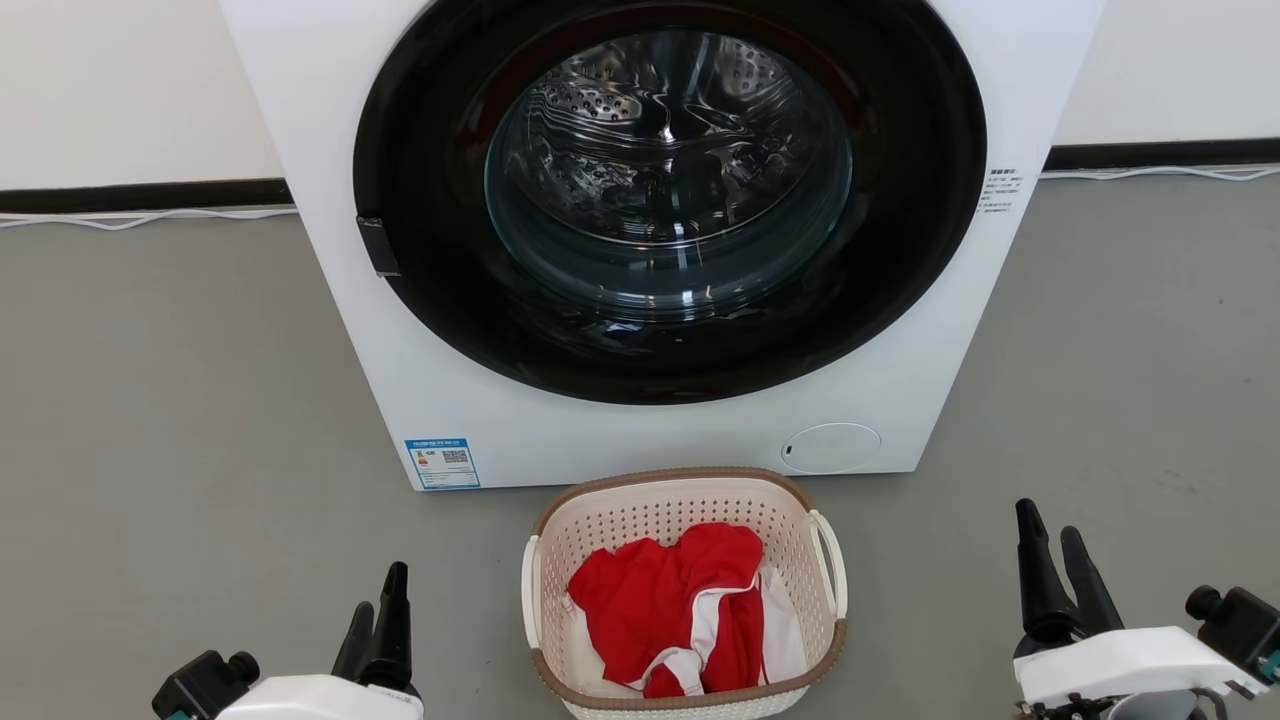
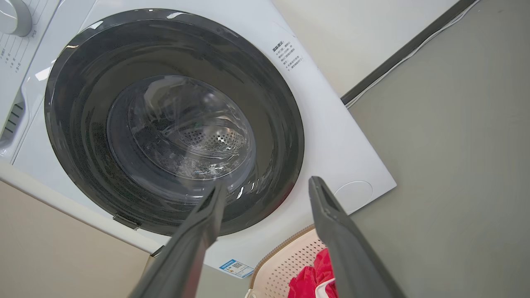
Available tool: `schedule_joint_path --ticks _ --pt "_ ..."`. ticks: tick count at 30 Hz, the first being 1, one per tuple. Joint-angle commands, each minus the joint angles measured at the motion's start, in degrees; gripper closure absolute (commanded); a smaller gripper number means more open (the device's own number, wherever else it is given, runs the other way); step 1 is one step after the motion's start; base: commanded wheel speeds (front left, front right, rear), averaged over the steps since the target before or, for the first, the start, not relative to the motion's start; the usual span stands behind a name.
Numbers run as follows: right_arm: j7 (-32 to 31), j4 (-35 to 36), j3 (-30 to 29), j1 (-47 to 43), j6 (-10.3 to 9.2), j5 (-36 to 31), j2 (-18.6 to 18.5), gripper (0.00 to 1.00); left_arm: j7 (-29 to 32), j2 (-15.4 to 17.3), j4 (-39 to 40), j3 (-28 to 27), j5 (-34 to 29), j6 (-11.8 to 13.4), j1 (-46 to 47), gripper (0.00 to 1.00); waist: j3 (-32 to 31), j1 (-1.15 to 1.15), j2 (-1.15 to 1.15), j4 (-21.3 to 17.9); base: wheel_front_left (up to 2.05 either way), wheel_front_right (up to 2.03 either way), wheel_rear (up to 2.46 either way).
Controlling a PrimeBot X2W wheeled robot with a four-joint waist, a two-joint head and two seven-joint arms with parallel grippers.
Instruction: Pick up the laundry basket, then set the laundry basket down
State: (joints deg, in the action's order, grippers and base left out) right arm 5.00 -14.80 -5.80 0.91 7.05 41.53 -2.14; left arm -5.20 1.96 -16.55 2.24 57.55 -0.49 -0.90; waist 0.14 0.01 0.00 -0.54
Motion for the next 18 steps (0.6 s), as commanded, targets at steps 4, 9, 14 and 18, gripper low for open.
schedule_joint_path --ticks 4,9,14,18 --pt "1.4 2.2 0.8 1.1 0.26 -4.0 -0.6 0.00 -1.2 0.5 1.9 -0.4 -2.8 0.8 0.6 0.00 0.0 0.00 0.00 0.0 0.00 0.00 0.00" --pt "2.2 2.3 0.8 1.1 0.28 -7.8 -0.6 0.00 -2.0 0.6 2.0 0.1 -5.3 1.3 0.5 0.00 0.0 0.00 0.00 0.0 0.00 0.00 0.00" --pt "3.1 2.4 0.8 1.1 0.30 -11.6 -0.6 0.00 -2.9 0.6 2.1 0.5 -7.8 1.8 0.4 0.00 0.0 0.00 0.00 0.0 0.00 0.00 0.00" --pt "3.7 2.5 0.8 1.0 0.31 -14.5 -0.6 0.00 -3.5 0.6 2.3 0.9 -9.9 2.3 0.3 0.00 0.1 0.00 0.00 0.0 0.00 0.00 0.00"
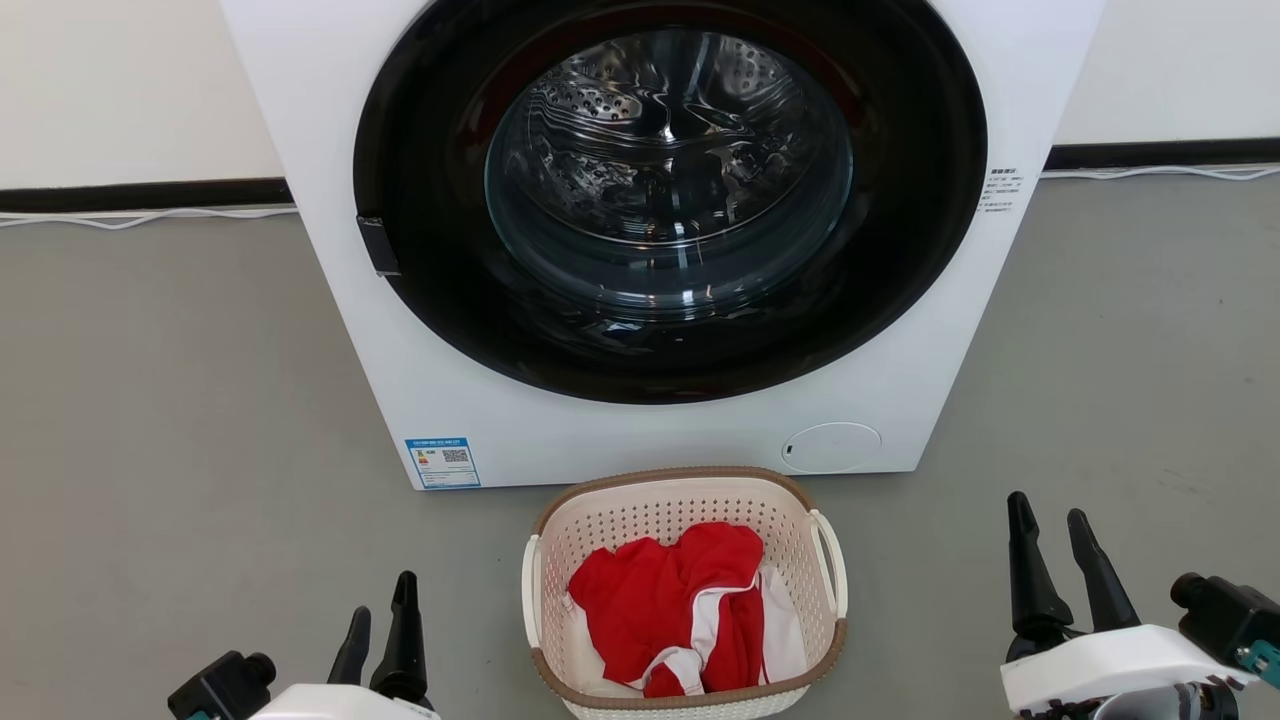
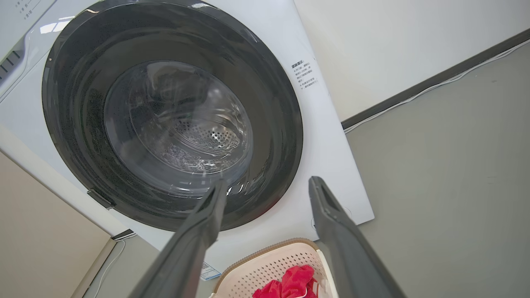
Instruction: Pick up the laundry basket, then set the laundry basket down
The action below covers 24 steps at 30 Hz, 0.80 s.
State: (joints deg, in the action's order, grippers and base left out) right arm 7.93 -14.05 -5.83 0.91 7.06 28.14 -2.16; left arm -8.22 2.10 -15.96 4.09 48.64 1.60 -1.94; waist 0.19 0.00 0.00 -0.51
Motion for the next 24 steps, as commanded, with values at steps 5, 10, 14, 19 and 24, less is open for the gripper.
schedule_joint_path --ticks 5,10,14,19,24 --pt "1.6 1.7 0.9 1.1 0.32 -4.5 -0.6 0.00 -1.3 0.5 1.9 -0.5 -3.9 0.8 1.1 0.00 0.0 0.00 0.00 0.0 0.00 0.00 0.00" --pt "2.5 1.8 0.9 1.0 0.33 -7.9 -0.6 0.00 -2.2 0.6 1.9 -0.3 -7.0 1.1 0.9 0.00 0.0 0.00 0.00 0.0 0.00 0.00 0.00" --pt "3.2 1.6 0.8 0.9 0.35 -10.0 -0.6 0.00 -2.9 0.6 2.0 -0.2 -9.4 1.4 0.9 0.00 -0.1 0.00 0.00 0.0 0.00 0.00 0.00" --pt "4.0 1.3 0.8 0.9 0.37 -13.0 -0.7 0.00 -3.7 0.6 2.3 0.0 -12.7 1.8 0.8 0.00 -0.1 0.00 0.00 -0.1 0.00 0.00 0.00" --pt "4.8 1.2 0.8 1.0 0.38 -16.4 -0.7 0.00 -4.5 0.7 2.6 0.1 -16.3 2.0 0.6 0.00 0.0 0.00 0.00 -0.1 0.00 0.00 0.00"
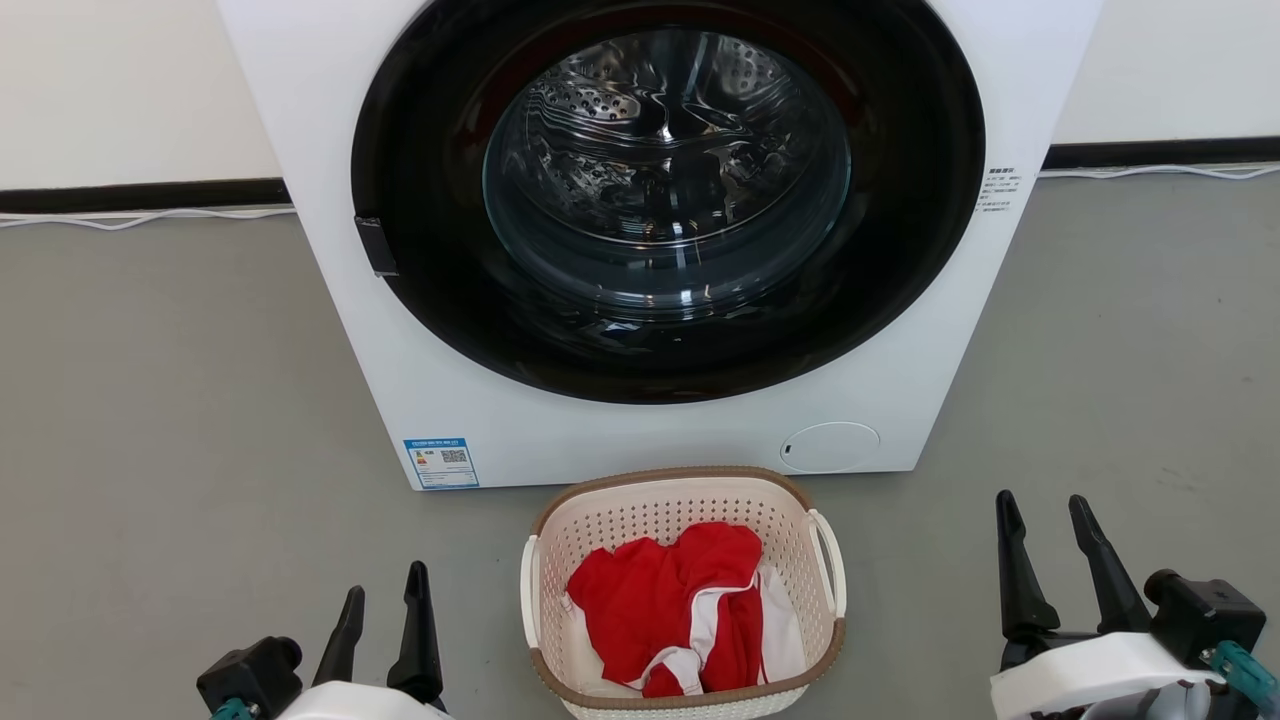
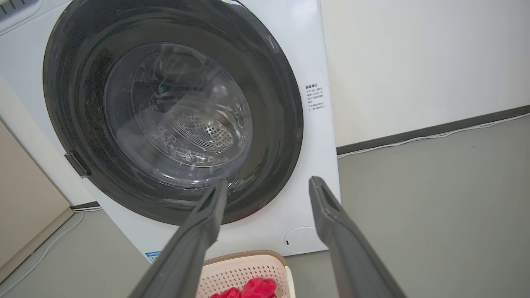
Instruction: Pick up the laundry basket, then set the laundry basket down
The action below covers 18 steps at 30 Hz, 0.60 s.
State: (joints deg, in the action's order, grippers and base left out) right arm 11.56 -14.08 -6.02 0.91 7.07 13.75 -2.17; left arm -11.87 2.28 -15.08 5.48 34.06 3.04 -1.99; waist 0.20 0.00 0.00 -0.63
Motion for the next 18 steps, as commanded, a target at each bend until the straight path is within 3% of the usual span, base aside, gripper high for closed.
schedule_joint_path --ticks 1,8,18 --pt "1.2 1.2 1.0 1.0 0.37 -2.0 -0.7 0.00 -0.9 0.5 1.7 -1.3 -1.8 0.6 0.7 0.00 0.0 0.00 0.00 0.0 0.00 0.00 0.00" --pt "2.4 0.9 0.7 1.1 0.40 -6.7 -0.7 0.00 -2.1 0.5 1.7 -1.6 -8.5 0.2 1.0 0.00 0.1 0.00 0.00 -0.1 0.00 0.00 0.00" --pt "3.4 0.0 0.7 1.3 0.42 -10.7 -0.7 0.00 -3.1 0.6 0.7 -4.0 -18.0 -3.5 2.0 0.00 0.1 0.00 0.00 -0.3 0.00 0.00 0.00"
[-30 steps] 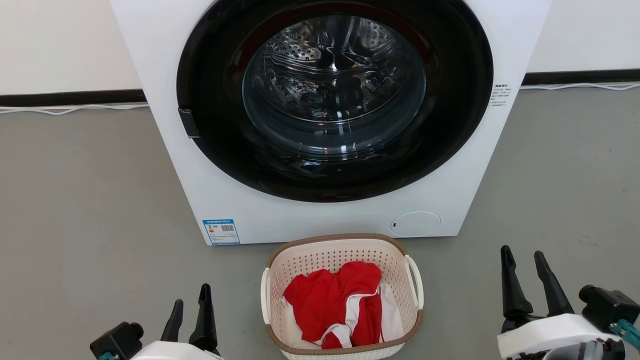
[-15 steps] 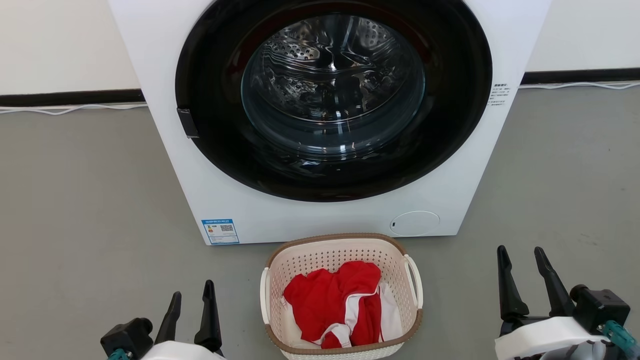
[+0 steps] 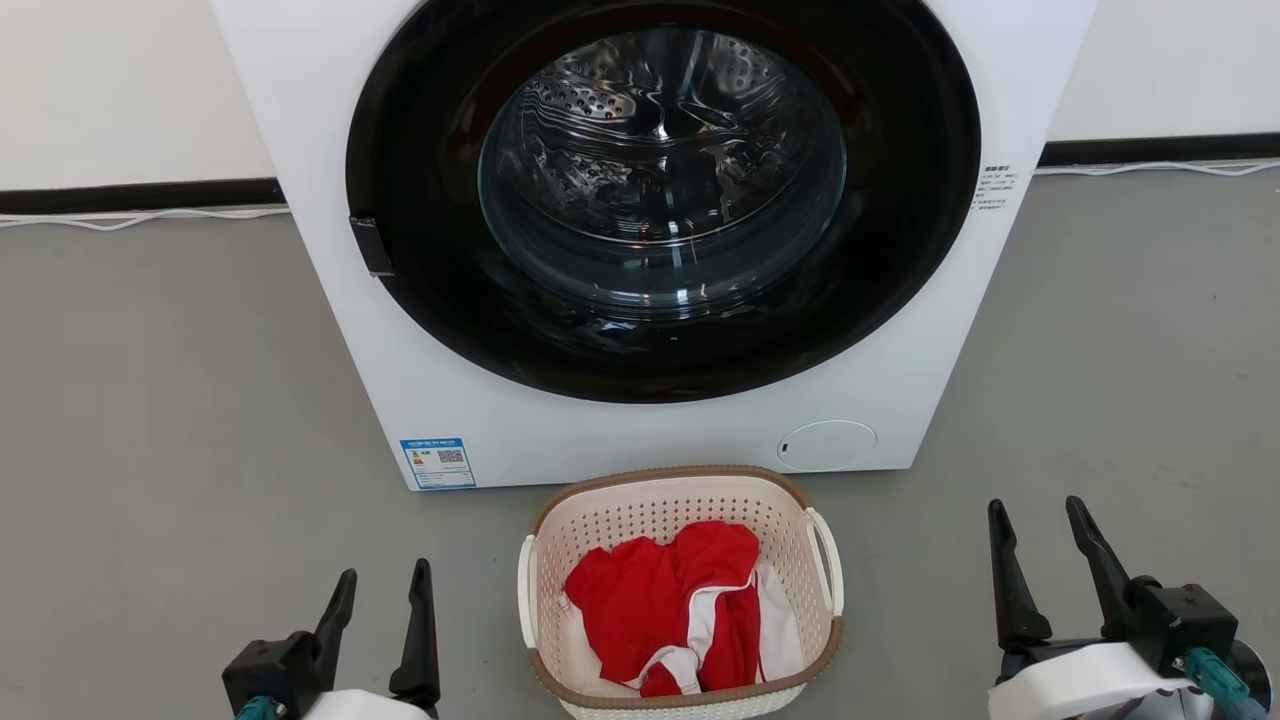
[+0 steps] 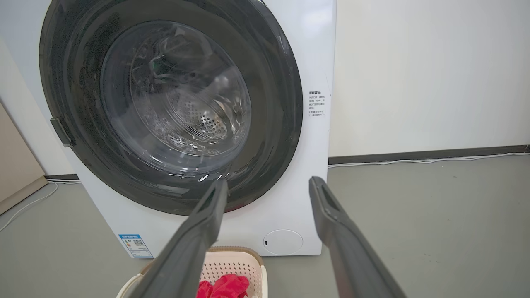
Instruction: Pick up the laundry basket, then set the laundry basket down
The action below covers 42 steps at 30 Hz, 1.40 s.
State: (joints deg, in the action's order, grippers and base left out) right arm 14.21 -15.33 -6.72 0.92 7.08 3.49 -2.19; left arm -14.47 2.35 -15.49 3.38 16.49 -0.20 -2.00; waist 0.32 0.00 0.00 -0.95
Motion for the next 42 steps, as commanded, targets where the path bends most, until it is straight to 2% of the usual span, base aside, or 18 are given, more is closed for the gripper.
schedule_joint_path --ticks 1,12,25,35,42 --pt "0.8 1.1 1.4 1.3 0.41 -0.4 -0.7 0.00 -0.5 0.5 1.0 -2.1 -0.6 -0.5 2.1 0.00 0.0 0.00 0.00 0.0 0.00 0.00 0.00" --pt "0.8 0.0 1.1 1.6 0.41 0.0 -0.7 0.00 -0.5 0.5 0.2 -2.8 -1.8 -1.9 2.8 0.00 0.5 0.00 0.00 0.2 0.00 0.00 0.00" --pt "0.8 -2.0 1.5 3.1 0.41 -0.8 -0.7 0.00 -0.5 0.5 -0.2 -2.6 -1.0 -1.7 3.8 0.00 2.7 0.00 0.00 0.5 0.00 0.00 0.00" --pt "0.8 -7.2 2.2 9.5 0.41 -3.3 -0.7 0.00 -0.5 0.5 -1.9 -0.5 -0.6 -1.4 8.9 0.00 10.0 0.00 0.00 0.4 0.00 0.00 0.00" --pt "0.8 -12.6 1.9 16.4 0.41 -5.4 -0.8 0.00 -0.5 0.5 -7.9 2.1 -1.3 -0.3 16.0 0.00 17.5 0.00 0.00 0.7 0.00 0.00 0.00"
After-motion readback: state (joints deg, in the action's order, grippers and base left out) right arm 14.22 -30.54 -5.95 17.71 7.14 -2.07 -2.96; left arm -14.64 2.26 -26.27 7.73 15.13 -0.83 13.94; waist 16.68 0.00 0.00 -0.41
